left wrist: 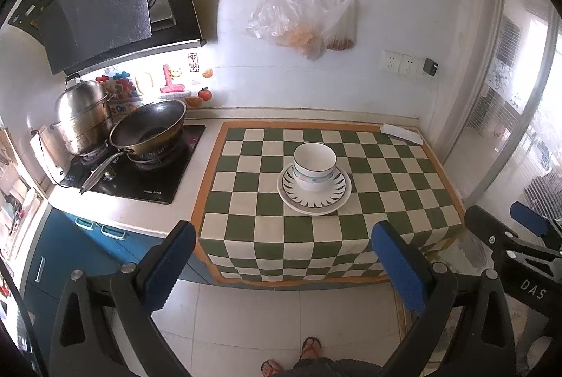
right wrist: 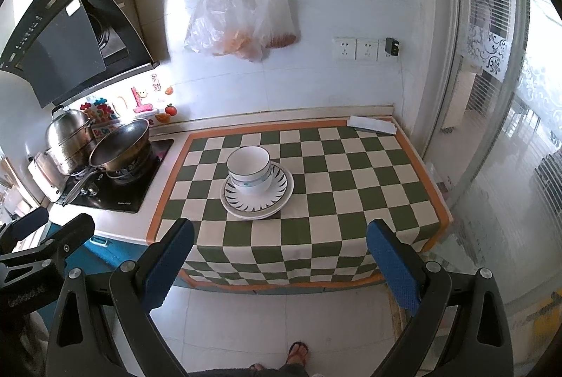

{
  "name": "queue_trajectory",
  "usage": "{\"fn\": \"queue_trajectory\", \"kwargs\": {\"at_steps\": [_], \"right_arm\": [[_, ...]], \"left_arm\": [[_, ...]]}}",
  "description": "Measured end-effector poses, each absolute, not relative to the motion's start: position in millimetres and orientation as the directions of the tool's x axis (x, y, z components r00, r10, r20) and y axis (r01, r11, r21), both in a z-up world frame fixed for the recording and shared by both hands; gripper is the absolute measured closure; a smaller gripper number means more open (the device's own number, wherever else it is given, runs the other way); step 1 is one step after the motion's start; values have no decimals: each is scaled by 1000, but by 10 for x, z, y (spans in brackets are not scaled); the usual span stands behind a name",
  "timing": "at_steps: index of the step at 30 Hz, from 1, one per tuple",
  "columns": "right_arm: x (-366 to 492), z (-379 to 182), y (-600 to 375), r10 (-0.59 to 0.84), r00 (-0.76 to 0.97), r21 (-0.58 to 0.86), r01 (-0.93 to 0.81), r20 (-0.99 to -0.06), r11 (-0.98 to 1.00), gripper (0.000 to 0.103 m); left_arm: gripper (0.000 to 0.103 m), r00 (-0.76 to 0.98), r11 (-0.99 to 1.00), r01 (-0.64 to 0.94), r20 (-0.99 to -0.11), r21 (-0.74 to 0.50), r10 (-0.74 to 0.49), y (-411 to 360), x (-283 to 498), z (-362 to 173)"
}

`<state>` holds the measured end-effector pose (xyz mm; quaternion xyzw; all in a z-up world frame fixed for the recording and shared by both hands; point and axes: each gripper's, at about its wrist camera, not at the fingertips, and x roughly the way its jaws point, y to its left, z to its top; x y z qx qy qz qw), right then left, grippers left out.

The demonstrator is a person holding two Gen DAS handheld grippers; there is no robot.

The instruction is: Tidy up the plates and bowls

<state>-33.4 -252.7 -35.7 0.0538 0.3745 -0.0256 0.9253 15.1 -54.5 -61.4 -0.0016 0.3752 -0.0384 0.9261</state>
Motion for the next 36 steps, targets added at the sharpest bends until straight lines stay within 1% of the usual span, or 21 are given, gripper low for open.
{"fn": "queue_trajectory", "kwargs": {"at_steps": [19,36], "right_arm": [[-296,-400,-2504,-15,722,75,93,-692,993,2],[-206,-428,-2502,-16,709,75,98,-705,992,2]], "left_arm": [[0,723,997,70,-688,-30,-72,-486,184,-590],[0,712,998,62,-699,-30,-65,-455,211,-606]]}}
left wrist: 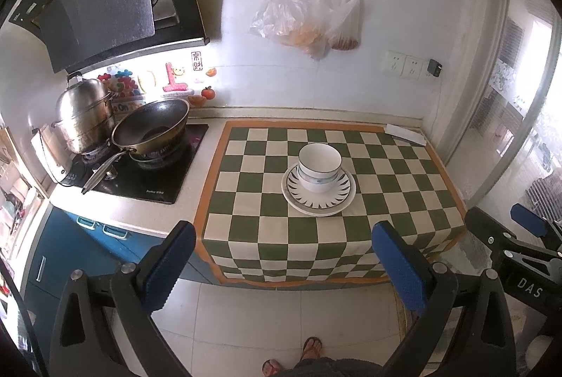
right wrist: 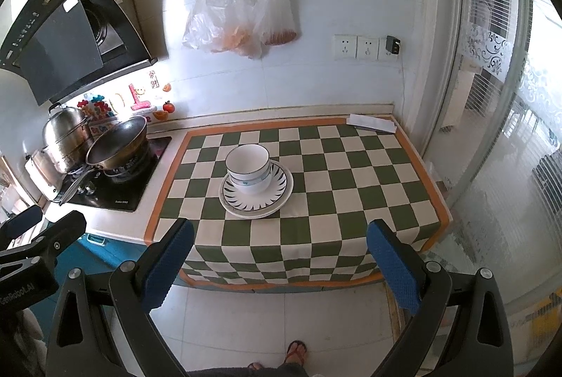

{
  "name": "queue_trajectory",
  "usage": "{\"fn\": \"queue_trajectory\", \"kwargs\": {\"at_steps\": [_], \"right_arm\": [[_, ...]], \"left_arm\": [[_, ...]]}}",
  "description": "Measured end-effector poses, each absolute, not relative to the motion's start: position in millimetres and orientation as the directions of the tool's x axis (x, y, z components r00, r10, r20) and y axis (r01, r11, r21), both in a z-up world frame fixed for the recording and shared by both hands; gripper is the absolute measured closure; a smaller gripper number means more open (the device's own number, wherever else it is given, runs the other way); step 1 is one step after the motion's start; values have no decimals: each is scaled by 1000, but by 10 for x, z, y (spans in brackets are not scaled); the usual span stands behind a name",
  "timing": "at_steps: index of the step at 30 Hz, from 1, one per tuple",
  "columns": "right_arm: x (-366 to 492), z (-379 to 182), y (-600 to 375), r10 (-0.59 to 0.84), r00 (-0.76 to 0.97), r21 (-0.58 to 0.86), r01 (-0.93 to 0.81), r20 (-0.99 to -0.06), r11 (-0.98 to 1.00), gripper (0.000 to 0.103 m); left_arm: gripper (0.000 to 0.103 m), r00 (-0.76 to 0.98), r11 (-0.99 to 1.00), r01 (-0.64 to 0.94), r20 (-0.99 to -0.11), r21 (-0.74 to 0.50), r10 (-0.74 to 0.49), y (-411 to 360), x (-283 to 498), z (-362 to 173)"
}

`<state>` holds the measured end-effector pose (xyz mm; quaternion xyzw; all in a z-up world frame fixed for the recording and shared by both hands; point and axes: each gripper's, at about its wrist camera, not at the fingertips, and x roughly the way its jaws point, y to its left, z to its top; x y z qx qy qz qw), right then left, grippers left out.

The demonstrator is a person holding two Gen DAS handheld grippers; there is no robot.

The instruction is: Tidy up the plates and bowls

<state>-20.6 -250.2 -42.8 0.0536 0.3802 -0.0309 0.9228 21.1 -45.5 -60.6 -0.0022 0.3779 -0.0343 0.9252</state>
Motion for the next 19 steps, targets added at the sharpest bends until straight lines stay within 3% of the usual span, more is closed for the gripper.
{"fn": "queue_trajectory", "kwargs": {"at_steps": [19], "right_arm": [[-165,-534,-2481,-19,691,75,105,-723,992,2]], "left_arm": [[0,687,997,63,-724,-34,-68,-408,294,-725]]}}
